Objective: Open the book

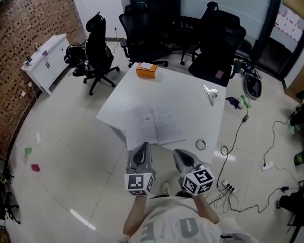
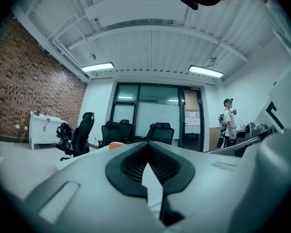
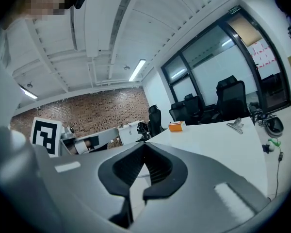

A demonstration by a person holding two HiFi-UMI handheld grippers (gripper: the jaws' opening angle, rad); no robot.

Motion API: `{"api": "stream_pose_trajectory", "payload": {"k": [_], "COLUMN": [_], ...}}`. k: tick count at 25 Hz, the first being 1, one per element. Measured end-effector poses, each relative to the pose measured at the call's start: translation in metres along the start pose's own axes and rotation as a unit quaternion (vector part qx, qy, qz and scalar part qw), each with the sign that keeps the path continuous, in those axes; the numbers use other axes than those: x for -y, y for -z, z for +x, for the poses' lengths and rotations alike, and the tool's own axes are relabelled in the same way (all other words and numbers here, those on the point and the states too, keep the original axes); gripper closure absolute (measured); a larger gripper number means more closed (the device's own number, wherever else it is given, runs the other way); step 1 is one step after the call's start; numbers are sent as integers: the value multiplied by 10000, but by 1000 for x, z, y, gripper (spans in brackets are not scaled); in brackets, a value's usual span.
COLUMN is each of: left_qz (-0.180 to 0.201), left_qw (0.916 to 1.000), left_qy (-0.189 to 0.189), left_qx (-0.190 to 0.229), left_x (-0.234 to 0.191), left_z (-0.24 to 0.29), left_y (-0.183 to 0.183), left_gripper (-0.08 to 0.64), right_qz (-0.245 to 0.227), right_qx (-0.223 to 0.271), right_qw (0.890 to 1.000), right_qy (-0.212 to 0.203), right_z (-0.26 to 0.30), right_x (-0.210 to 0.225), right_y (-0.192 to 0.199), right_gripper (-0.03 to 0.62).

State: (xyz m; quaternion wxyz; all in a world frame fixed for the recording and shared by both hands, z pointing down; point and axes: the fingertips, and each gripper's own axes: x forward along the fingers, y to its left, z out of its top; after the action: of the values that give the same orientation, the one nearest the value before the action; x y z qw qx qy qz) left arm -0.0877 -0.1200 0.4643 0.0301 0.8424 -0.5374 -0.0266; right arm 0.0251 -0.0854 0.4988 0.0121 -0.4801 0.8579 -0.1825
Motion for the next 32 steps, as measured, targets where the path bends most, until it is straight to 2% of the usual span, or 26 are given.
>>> {"api": "stream_pose_trajectory", "payload": {"k": [5,11,16,21,27,28,29,30,32], "left_qz": [-171,-136,-27,-132,-77,-22,48,119,200], "left_qw": [9996,9995,9992,9988,9975,9971,9966,9960,9950], "left_qy": [70,177,328,324,535,558,584,607,617], "left_qx": [-216,-227,-228,-352,-464,-518,-580,-642,-754], "left_x": [-12,-8,-2,-4,2,3,4,5,5], "left_z": [36,77,100,116,124,125,128,130,134], "left_y": [16,16,8,23,66,72,78,83,93], "left_gripper": [541,541,541,541,541,541,541,541,541], "right_qz": [250,286,293,308,287,347,427,502,567], "right_qx": [-185,-164,-359,-832,-1529,-1613,-1697,-1781,-1948], "right_qw": [9995,9994,9987,9953,9828,9811,9793,9771,9723], "right_qy": [18,65,226,383,991,1008,1018,1047,1157], "right_z": [23,48,72,86,94,95,96,98,99], "right_x": [19,48,73,103,153,158,162,167,177], "right_y": [5,-9,-12,15,71,76,82,87,98], "right_gripper": [589,589,588,588,589,584,490,439,440]}}
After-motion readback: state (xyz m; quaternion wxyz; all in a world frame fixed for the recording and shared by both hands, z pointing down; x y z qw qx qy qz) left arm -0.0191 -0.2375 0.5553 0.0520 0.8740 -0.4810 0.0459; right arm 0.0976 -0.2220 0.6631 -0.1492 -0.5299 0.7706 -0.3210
